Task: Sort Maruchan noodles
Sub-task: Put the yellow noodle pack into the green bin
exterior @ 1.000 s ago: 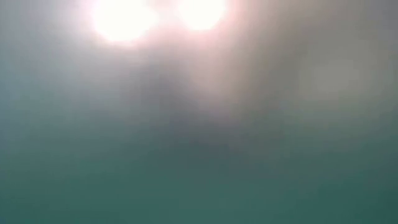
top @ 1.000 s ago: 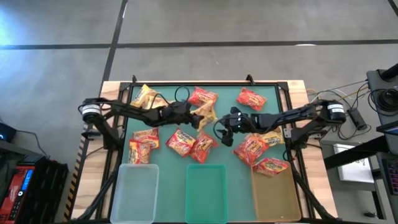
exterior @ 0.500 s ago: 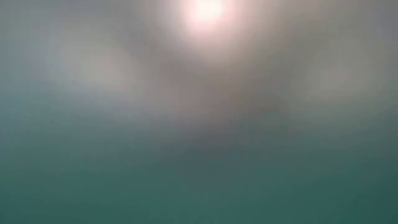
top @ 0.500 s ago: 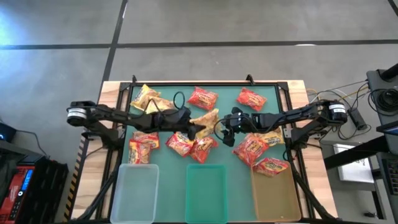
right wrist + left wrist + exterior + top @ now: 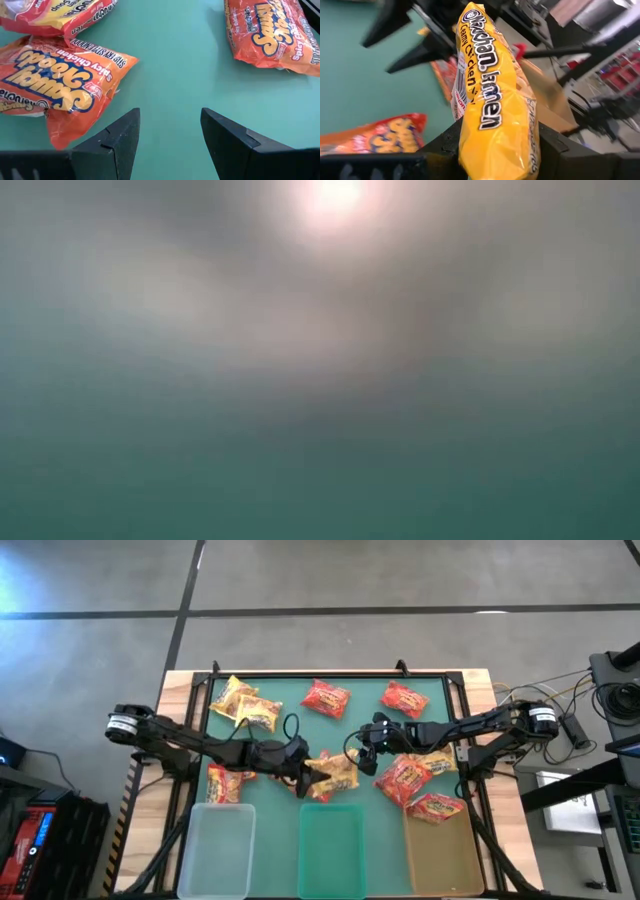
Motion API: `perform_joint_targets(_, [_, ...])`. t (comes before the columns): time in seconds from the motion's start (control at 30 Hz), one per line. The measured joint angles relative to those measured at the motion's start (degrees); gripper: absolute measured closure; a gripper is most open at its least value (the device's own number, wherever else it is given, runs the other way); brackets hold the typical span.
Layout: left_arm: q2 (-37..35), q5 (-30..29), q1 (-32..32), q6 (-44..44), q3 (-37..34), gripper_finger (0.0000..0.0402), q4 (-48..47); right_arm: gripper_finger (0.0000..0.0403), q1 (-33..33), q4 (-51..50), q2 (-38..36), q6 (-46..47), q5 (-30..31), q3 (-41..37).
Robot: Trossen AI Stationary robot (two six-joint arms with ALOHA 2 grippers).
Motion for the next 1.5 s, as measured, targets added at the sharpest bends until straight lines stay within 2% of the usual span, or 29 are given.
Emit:
perform_joint_targets(0.47, [0.28,4.96,-4.23,-1.73,-0.02,0.0277,0.23,0.0202,0.25,0.0,-0.01,3.69,-0.1,-0.04])
perform_joint_targets(0.77, [0.46,5.08,-7.01,0.03,-0.04,0.0277,0.2,0.0202,1.38,0.24,0.0,4.23,-0.12,-0.07])
perform_joint_targets(1.13, [0.47,5.37,-9.02,1.09,-0.04,0.0277,-1.72,0.0202,1.77,0.22,0.78,5.08,-0.12,-0.11])
perform_joint_targets(1.33, [0.47,9.19,-9.22,2.25,-0.04,0.0277,-2.34,0.0202,1.88,0.23,1.66,4.32,-0.12,-0.13])
perform_joint_targets(1.5, [0.47,9.36,-9.24,3.77,-0.04,0.0277,-3.58,0.0202,1.88,0.26,1.73,4.34,-0.12,-0.15])
